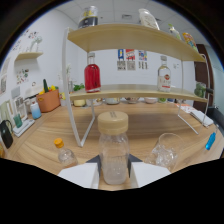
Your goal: Make me a cup of Mount Fuji.
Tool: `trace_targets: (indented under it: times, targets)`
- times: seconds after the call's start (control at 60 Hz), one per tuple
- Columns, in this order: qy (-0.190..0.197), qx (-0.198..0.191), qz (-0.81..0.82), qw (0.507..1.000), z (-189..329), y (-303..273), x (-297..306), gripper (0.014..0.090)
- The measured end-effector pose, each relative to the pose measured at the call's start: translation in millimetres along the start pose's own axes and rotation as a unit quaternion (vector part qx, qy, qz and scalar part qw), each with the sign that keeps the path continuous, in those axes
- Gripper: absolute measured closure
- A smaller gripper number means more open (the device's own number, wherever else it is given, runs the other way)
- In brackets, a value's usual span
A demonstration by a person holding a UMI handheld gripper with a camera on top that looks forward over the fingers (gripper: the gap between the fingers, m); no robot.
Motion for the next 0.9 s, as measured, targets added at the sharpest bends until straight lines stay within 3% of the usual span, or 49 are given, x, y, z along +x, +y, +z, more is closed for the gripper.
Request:
trace_targets:
  times: [0.1,0.15,0.217,0.283,0.3,0.5,0.767,0.9]
  targets:
    - [-0.004,-0.019,0.009,1.000,-1,6,0,0.0603]
    - [-0.011,-0.037,0.017,0.999,-2,11,-3,0.0546]
    - [-0.014,-0.060,0.030,0.998,-6,14,-3,0.0425]
    - [-0.018,-0.079,0.039,0.996,-14,13,-2,0.0197]
    - [-0.017,-0.079,0.041,0.996,-17,11,-1,0.0186]
    - [-0.010,-0.079,0.016,0.997,-64,-34,22,0.0198]
    - [0.022,-0.123,-0.003,0.992,-127,-101,62,0.0193]
    - [0.028,-0.097,-0.012,0.995,-151,-174,71,0.0193]
